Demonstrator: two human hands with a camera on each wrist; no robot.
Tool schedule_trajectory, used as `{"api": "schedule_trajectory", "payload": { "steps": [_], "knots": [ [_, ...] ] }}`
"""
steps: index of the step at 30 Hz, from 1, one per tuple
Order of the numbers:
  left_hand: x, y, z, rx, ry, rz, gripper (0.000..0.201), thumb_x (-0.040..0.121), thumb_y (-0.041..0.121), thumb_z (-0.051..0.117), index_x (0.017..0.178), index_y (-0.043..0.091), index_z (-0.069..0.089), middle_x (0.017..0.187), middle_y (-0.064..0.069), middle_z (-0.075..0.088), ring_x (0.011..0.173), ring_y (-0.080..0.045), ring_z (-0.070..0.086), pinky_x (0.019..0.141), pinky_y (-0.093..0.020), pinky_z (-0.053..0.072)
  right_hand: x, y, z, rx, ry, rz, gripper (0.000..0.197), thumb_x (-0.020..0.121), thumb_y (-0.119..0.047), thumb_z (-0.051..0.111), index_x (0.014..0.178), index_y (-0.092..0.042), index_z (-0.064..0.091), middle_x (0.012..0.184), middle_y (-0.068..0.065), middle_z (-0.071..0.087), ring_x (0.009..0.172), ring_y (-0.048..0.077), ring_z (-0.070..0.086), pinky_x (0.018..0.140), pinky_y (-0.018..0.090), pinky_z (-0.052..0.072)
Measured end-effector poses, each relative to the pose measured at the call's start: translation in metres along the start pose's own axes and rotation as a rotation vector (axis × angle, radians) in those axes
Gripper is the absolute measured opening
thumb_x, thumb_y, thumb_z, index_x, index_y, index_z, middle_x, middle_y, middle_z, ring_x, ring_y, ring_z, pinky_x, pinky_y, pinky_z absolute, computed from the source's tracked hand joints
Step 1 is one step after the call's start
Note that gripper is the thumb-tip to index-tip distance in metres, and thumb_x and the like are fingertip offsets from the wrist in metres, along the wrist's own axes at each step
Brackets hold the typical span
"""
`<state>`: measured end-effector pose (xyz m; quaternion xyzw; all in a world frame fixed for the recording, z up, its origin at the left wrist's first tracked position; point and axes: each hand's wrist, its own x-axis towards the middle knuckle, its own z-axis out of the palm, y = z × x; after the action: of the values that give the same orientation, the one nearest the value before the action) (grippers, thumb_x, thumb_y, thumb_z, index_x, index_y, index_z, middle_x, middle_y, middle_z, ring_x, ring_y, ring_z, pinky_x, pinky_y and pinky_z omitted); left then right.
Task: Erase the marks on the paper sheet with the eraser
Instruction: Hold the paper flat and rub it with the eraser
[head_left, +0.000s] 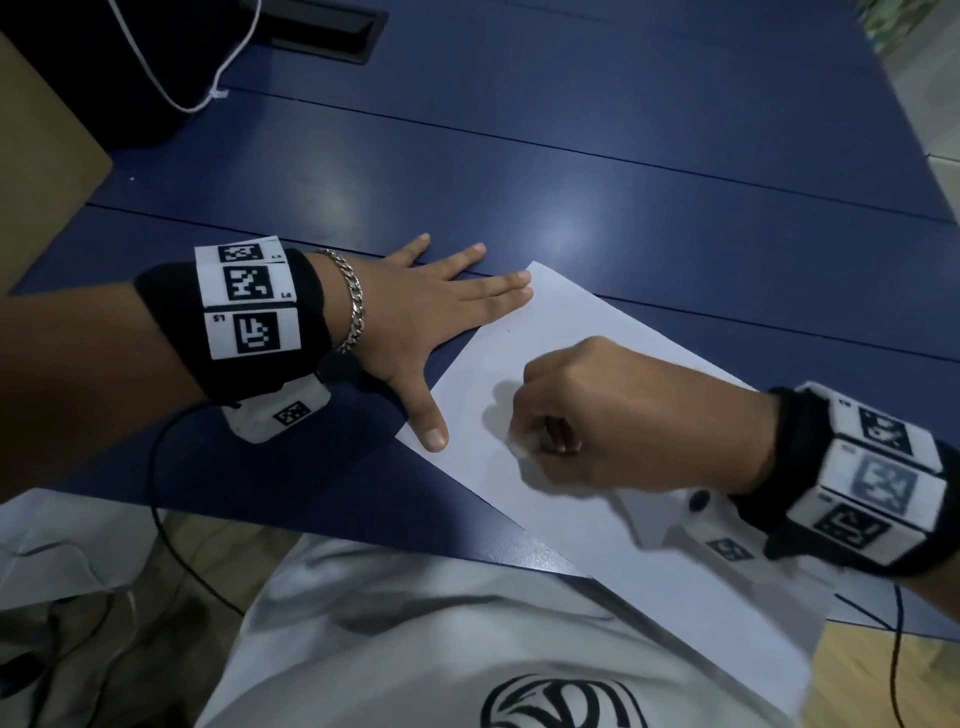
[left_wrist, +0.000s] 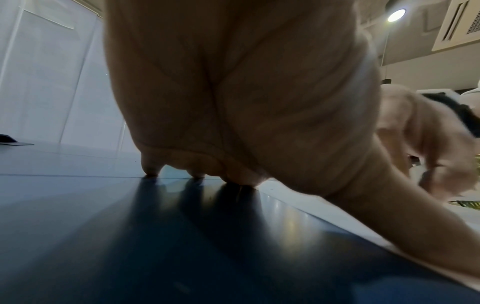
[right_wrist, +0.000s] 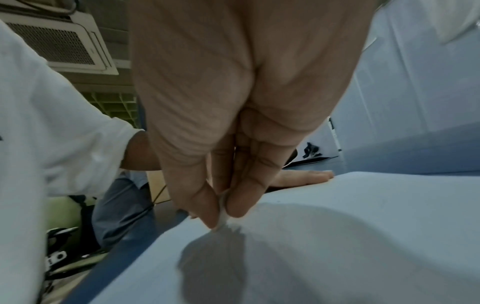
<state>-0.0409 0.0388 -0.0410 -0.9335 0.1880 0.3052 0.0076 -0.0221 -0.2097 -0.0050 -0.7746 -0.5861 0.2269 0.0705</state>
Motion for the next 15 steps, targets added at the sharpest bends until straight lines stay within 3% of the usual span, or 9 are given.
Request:
{"api": "schedule_trajectory", "payload": {
  "steps": [7,10,13,15],
  "knots": [
    [-0.007,0.002,0.006,-0.025,0.075,-0.023,0.159,0.049,0.102,0.069,0.159,0.044,-0.031,0.163,0.025,-0.042,0.158,-0.025,-0.03,0.127,-0.067,-0.007,0.01,0.03,-0.021,0.067,0.127,0.145,0.016,0.084,-0.027,0.078,0.1,-0.027,0.079,0.087,-0.014,0.073,0.076,0.0,0.067,0.077,0.025,0.056],
    [-0.007,0.0,0.008,0.002,0.07,-0.073,0.158,0.044,0.107,0.063,0.155,0.05,-0.034,0.163,0.021,-0.044,0.158,-0.032,-0.031,0.125,-0.07,-0.006,0.023,0.031,-0.019,0.058,0.214,0.165,0.014,0.087,-0.024,0.077,0.101,-0.023,0.08,0.089,-0.011,0.076,0.076,0.005,0.069,0.078,0.025,0.055],
    [-0.006,0.0,0.008,-0.004,0.051,-0.108,0.153,0.04,0.108,0.062,0.138,0.062,-0.046,0.163,0.019,-0.045,0.157,-0.036,-0.031,0.124,-0.073,-0.006,0.043,0.031,-0.017,0.02,0.306,0.187,0.012,0.09,-0.024,0.072,0.098,-0.02,0.081,0.089,-0.007,0.078,0.078,0.012,0.071,0.076,0.022,0.051],
    [-0.005,-0.001,0.007,-0.003,0.044,-0.113,0.153,0.039,0.109,0.061,0.14,0.061,-0.045,0.163,0.018,-0.046,0.157,-0.036,-0.031,0.123,-0.073,-0.006,0.051,0.027,-0.014,-0.018,0.333,0.199,0.013,0.09,-0.022,0.068,0.094,-0.019,0.08,0.086,-0.003,0.077,0.077,0.019,0.071,0.073,0.024,0.048]
  ]
}}
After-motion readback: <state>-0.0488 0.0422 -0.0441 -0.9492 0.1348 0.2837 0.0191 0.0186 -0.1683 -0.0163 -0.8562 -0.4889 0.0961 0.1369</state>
